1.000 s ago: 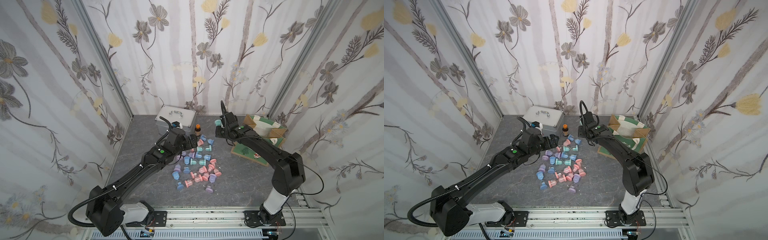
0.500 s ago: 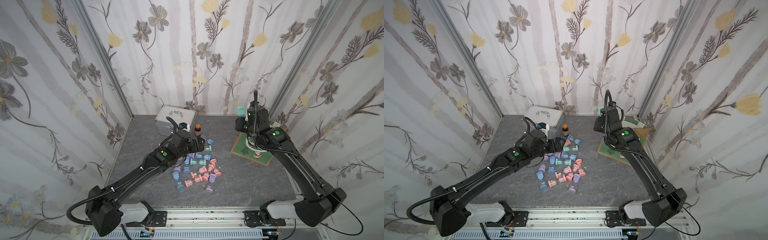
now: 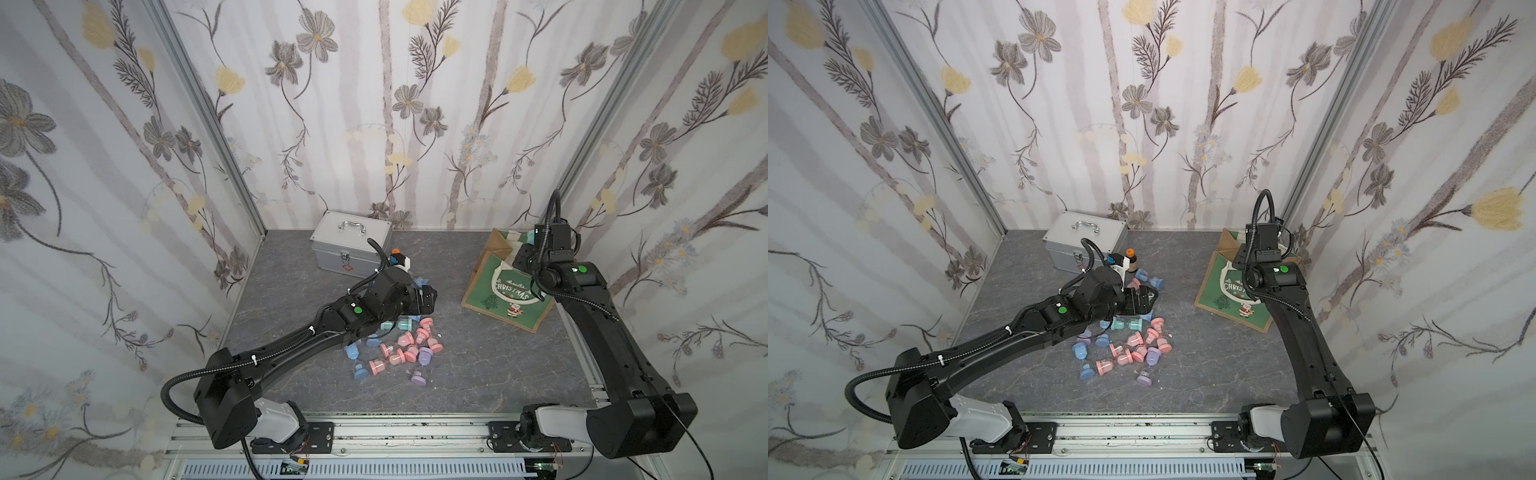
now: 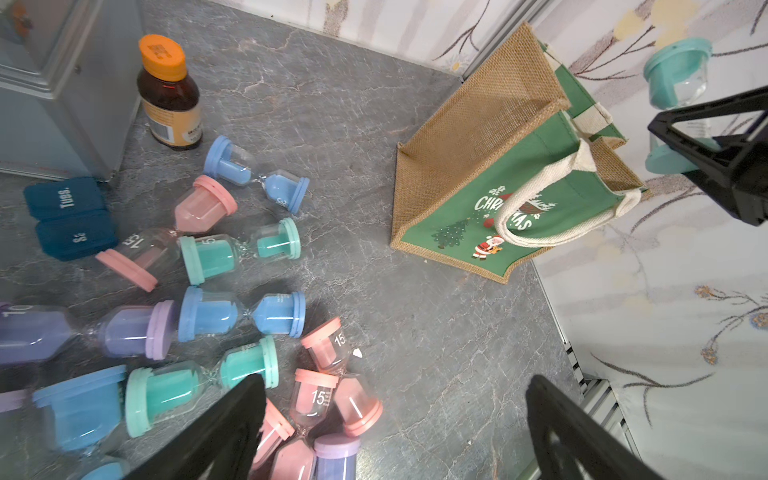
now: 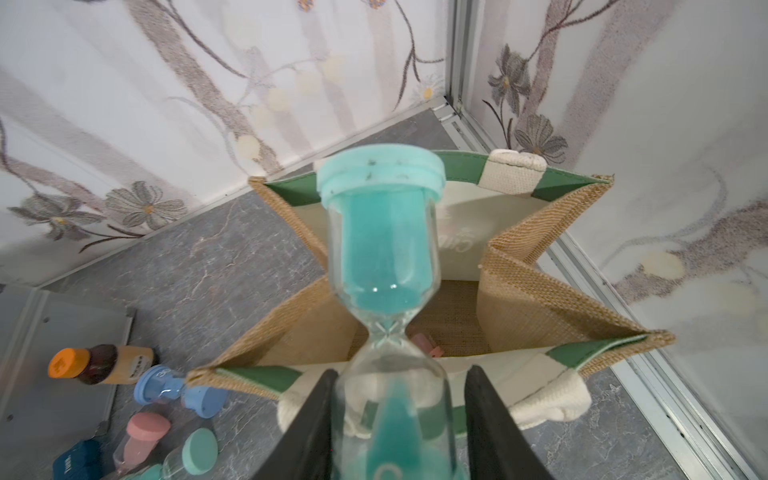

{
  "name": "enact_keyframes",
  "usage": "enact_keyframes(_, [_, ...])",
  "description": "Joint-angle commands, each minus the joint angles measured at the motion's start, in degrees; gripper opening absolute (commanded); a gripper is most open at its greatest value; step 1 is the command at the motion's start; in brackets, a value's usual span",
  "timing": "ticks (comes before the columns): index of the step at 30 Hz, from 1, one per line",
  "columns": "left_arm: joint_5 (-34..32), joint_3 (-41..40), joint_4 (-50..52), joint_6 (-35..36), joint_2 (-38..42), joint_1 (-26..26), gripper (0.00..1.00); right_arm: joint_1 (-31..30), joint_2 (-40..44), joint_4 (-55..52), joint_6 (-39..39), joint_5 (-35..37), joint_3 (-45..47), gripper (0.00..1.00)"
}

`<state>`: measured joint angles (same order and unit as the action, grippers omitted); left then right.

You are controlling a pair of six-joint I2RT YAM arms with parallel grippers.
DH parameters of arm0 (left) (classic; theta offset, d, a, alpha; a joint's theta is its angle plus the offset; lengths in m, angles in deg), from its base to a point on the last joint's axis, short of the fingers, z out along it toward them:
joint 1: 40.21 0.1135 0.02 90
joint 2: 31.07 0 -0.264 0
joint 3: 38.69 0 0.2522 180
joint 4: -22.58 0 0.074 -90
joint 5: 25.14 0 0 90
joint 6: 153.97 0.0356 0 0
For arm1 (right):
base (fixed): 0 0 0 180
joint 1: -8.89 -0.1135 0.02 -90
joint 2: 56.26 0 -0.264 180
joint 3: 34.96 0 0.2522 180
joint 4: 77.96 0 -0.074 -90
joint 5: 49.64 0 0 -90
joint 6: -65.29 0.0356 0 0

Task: Put the hourglass into the canvas bag
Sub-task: Place the hourglass in the canvas bag.

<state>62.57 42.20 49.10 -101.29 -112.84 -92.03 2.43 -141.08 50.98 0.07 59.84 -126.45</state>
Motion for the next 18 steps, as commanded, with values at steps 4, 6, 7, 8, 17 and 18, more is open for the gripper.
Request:
enact_keyframes(4, [0.21,2.25,-2.32,-0.13,-2.86,-0.57,1.00,3.47,-5.68,4.30,-2.07,-4.35,-1.90,0.25])
enact_keyframes(6, [-0.17,2.54,-2.10,-0.03,-3.37,-0.65,1.00,4.21,-8.78,4.15,-2.48,-6.07,-3.30,0.26])
enact_keyframes(7, [-0.25,2.63,-2.07,0.03,-3.53,-0.66,1.00,4.34,-9.90,3.99,-2.98,-6.91,-3.99,0.26])
enact_keyframes(8, [-0.35,2.63,-2.11,0.14,-3.72,-0.63,1.00,4.34,-11.24,3.29,-3.17,-7.31,-4.97,0.27])
enact_keyframes(17, [-1.77,3.02,-1.05,1.20,-4.97,-0.58,1.00,1.40,-21.43,0.55,-4.03,-12.71,-12.56,0.28])
enact_keyframes(18, [-2.14,3.00,-0.68,1.28,-4.84,-0.61,1.00,0.28,-22.24,0.83,-4.05,-14.19,-13.38,0.29])
